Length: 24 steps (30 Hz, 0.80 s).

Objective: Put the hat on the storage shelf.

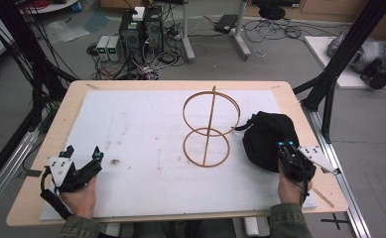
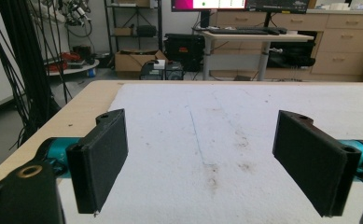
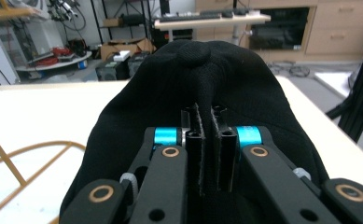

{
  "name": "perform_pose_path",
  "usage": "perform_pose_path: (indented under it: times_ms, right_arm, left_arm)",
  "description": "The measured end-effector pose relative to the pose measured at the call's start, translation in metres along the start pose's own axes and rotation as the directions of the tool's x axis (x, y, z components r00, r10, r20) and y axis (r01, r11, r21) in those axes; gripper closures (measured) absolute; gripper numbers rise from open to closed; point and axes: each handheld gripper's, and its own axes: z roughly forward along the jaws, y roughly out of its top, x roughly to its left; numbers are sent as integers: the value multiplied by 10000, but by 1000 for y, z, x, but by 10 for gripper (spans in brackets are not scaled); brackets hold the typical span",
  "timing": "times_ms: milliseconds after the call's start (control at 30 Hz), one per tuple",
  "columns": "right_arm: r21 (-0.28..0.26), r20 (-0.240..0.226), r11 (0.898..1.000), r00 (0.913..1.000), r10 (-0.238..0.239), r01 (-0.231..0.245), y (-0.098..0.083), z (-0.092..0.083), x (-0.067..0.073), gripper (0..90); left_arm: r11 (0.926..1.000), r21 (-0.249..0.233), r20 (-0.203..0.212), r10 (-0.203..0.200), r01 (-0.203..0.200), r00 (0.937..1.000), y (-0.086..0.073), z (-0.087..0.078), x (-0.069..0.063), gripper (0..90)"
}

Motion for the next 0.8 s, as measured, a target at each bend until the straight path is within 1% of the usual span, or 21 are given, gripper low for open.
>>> perform_pose_path:
  times_ms: [33,167,200,300,400,467,600,700,733,800]
  right_arm:
    - [-124,-29,9998,9999,-131,130,4,-1,3,865]
    - [-334,-93,9993,9999,-141,137,8,-1,6,865]
    - [-426,-101,9989,9997,-218,214,10,-2,7,864]
    - [-776,-228,9969,9996,-181,163,16,-7,8,862]
    - [-1177,-402,9930,9992,-64,17,24,-15,6,863]
    - [-1395,-398,9902,9992,-14,-42,30,-19,6,862]
    - [-1754,-248,9843,9994,-243,196,45,-22,7,863]
    - [-2008,-243,9794,9994,-256,202,56,-25,7,863]
    - [-2141,-220,9766,9994,-271,218,63,-27,8,863]
    - [-2232,-205,9744,9993,-309,255,69,-28,9,863]
  left_arm:
    - [10000,-5,4,1,-1,10000,0,0,0,184]
    - [10000,-61,6,-53,53,10000,0,-1,0,184]
    - [10000,-58,10,-61,61,10000,0,0,0,184]
    - [10000,-54,25,-82,82,10000,0,0,0,184]
    - [9999,-69,2,-110,110,9999,0,3,0,184]
    - [9998,-93,-66,-176,175,9998,0,3,0,192]
    - [9996,-163,-38,-246,245,9997,0,5,0,199]
    - [9994,-134,-12,-333,333,9994,0,5,0,199]
    - [9993,-142,-10,-355,355,9994,0,6,0,198]
    - [9990,-184,-10,-403,403,9992,0,6,0,198]
